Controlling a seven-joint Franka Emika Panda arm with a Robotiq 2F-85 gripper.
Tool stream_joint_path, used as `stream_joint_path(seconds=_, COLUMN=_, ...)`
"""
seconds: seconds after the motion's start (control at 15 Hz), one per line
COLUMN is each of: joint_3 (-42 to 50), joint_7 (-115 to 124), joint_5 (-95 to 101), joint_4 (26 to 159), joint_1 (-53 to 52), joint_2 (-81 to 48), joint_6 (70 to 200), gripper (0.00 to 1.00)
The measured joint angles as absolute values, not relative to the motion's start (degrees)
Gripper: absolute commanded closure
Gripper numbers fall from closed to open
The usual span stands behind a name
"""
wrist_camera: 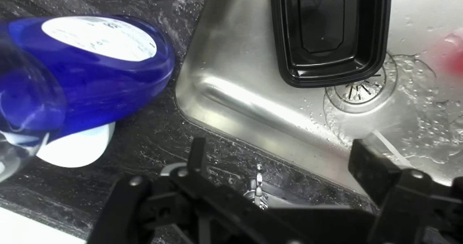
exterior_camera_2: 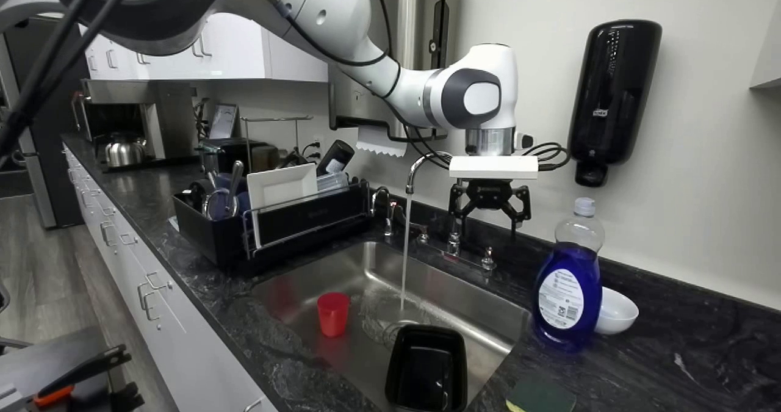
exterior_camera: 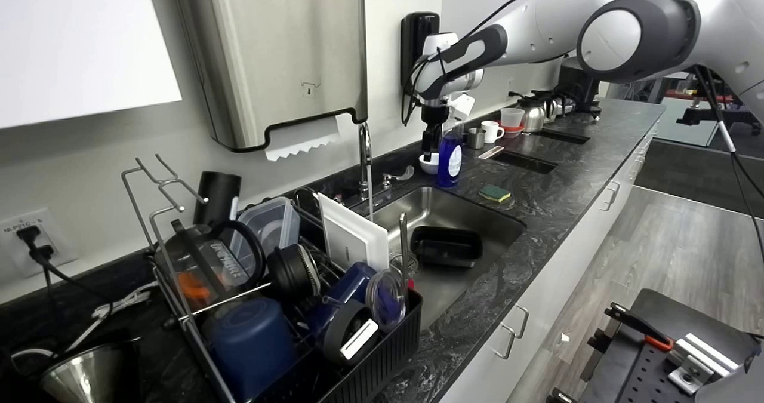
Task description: Open the tap and close it
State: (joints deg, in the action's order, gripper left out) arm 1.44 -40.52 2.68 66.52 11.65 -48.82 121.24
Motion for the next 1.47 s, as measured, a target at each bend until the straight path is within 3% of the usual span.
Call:
stream_joint_path(seconds=0.4, joint_3=1.6, joint_7=-39.3, joint_5=3.2, joint_4=74.0, joint_1=11.8, joint_2=-43.8, joint_6=121.7, gripper=0.00)
stream_joint_path(seconds=1.47, joint_3=1.1, joint_7=-39.3, joint_5=3.2, joint_4=74.3, joint_1=11.3, joint_2=-44.0, joint_6=121.6, gripper=0.00)
